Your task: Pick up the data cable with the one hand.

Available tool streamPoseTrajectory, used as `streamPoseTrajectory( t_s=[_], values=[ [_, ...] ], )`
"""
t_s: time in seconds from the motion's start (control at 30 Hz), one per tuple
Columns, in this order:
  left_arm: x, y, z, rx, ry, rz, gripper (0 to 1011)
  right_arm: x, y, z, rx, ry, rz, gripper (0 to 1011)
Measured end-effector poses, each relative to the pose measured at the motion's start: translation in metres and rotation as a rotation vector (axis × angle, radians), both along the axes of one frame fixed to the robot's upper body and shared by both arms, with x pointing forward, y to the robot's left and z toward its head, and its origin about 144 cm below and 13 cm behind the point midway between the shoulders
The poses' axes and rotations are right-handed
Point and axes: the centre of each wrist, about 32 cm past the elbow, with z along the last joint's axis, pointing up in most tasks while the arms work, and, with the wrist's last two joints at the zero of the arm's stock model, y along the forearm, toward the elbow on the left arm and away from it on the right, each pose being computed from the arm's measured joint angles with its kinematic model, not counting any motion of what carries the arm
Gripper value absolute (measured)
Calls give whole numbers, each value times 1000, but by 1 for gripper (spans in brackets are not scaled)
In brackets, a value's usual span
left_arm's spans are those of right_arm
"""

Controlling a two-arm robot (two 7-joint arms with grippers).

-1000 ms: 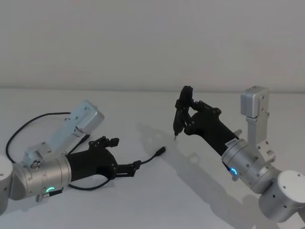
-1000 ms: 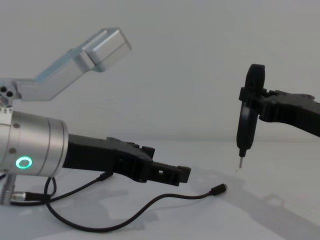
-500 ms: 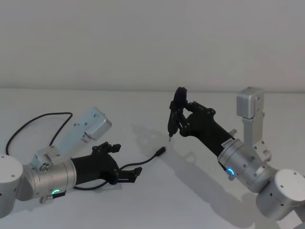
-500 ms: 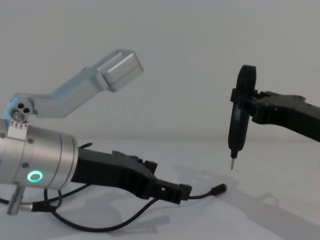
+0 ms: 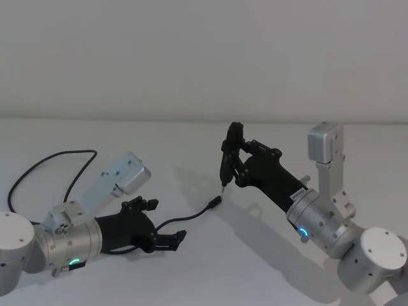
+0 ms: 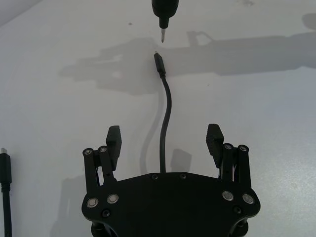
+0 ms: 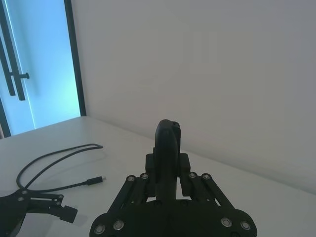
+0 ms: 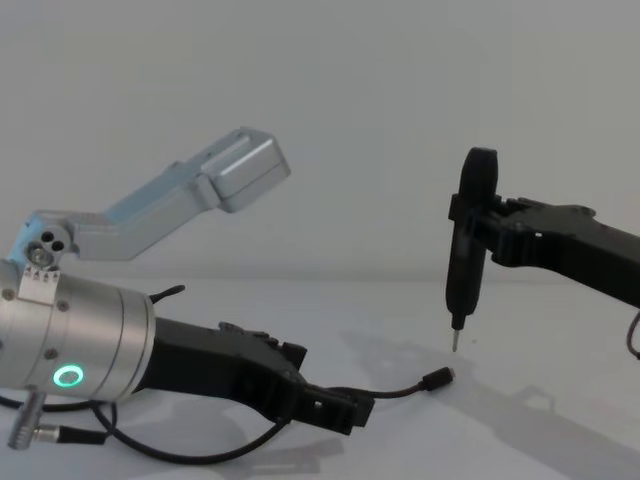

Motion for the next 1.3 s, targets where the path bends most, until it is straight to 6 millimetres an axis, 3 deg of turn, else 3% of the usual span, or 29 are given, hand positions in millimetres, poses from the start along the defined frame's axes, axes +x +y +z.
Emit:
streamPoseTrajectory(
  t_s=[0.37, 0.47, 0.8, 1.3],
  values=[
    [-1, 0, -2, 13, -1, 8, 998, 5, 1, -3, 8, -6, 7, 275],
    [-1, 0, -2, 14, -1, 9, 956, 7, 0, -4, 9, -2, 7, 275],
    [-1, 0, -3, 19, -2, 12, 694, 14, 0, -13, 10, 22, 2, 274],
    [-1, 0, -4, 21, -2, 13, 214, 23, -7, -28, 24, 57, -28, 275]
  ],
)
